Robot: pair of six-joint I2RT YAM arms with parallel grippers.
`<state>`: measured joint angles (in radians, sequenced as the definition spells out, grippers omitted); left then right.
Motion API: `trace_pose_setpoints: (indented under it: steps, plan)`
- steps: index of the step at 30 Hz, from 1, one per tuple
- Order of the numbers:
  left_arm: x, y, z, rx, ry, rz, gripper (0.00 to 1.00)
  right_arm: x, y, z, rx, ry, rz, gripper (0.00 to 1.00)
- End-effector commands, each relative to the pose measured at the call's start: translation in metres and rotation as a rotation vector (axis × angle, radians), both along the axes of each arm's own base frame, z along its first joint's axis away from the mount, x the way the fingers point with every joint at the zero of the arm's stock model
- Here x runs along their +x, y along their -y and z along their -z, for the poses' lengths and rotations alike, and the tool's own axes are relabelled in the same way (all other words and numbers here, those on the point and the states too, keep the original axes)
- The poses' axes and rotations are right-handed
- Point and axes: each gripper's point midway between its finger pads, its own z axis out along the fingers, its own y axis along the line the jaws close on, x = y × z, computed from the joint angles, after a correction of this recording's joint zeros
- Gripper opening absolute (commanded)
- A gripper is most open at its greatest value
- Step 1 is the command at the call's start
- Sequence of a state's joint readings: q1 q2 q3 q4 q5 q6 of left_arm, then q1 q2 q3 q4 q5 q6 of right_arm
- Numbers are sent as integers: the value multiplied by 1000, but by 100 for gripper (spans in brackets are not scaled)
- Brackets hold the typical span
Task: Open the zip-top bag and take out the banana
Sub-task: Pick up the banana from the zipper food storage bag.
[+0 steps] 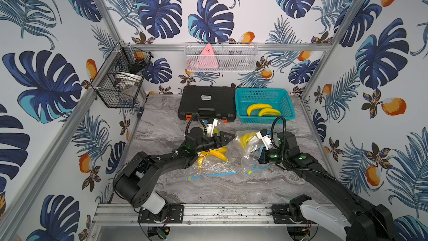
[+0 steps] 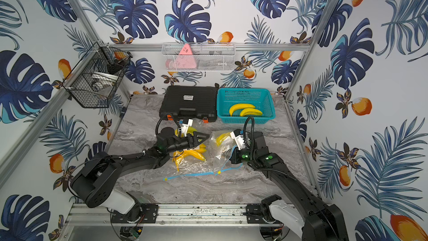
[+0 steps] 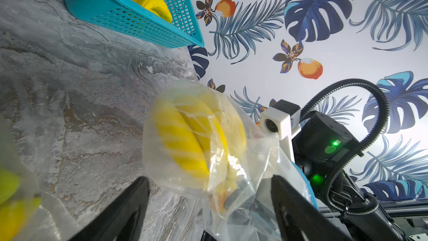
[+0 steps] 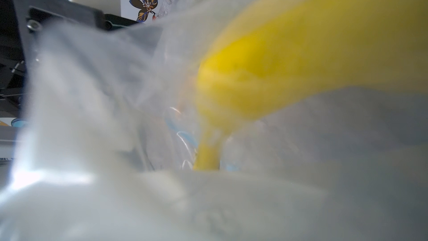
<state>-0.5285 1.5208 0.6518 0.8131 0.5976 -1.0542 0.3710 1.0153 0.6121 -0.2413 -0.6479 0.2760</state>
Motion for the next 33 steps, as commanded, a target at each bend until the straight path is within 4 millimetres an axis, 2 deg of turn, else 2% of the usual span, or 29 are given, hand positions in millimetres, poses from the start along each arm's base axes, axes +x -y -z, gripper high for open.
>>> trace_pose_setpoints:
  steps: [1, 6, 8, 12, 15, 17, 20, 22, 24, 29, 33]
  plan:
    - [-3, 8, -2, 45, 28, 18, 86, 7, -2, -12, 24, 57, 1, 5]
    - [-6, 21, 0, 6, 5, 48, 86, 7, -4, -10, 26, 48, -5, 5]
    - [-8, 26, 7, 34, -9, 58, 85, 7, -4, -10, 28, 51, -6, 5]
    - [-7, 26, 12, 55, -7, 39, 83, 6, -5, -16, 53, 63, -9, 5]
    - [-3, 31, 10, 58, -1, 47, 73, 2, -10, -13, 67, 45, -33, 5]
    - [0, 34, 8, 54, 5, 49, 61, -1, -12, -11, 66, 32, -49, 5]
    - [6, 37, 15, 84, 3, 50, 35, -4, -13, -11, 52, 31, -58, 5]
    - [7, 39, 19, 92, 6, 59, 14, -5, -11, -13, 38, 37, -54, 5]
    - [9, 40, 24, 105, 9, 60, 0, -6, -9, -16, 34, 43, -49, 5]
    - [22, 27, 48, 184, 5, 5, 0, -15, -3, -20, 14, 25, -33, 5]
    - [57, -4, 54, 298, 33, -124, 0, -31, 1, -22, 16, -38, -42, 5]
